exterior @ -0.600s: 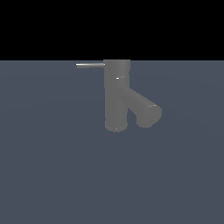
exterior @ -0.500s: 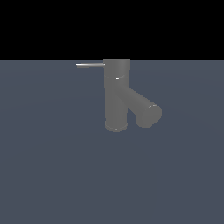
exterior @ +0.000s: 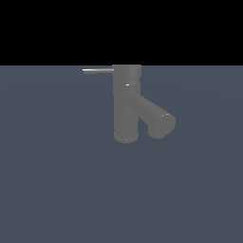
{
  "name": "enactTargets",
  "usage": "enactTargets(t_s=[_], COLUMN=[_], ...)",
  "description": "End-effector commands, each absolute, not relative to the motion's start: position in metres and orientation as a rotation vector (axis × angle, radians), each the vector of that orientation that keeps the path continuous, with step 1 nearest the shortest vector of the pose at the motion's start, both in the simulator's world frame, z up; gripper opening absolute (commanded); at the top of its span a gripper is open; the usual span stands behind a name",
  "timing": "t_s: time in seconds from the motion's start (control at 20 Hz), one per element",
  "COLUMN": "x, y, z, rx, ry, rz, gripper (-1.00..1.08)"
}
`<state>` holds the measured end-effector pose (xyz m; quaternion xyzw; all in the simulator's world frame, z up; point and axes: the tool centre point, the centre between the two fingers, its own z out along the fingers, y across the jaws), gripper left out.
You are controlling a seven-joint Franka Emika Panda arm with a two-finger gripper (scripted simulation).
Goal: Turn on the faucet by rotating a designated handle.
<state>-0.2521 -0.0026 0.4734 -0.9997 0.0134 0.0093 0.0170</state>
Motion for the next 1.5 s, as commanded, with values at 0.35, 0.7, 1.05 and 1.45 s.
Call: enactTargets(t_s=[0.35,0.7,1.05,1.45], x=[-0.244,-0.222,-0.187,-0.14], y=[-0.001,0.002,0.009,0.021], z=[0.472,0.469,0.461,0.445], rx=[-3.105,-3.101,-3.082,-3.037], ry=[0.091,0.219,0.426,0.697], rz=[0.029,0.03,0.031,0.031], gripper=[-1.0,-1.0,-1.0,-1.0])
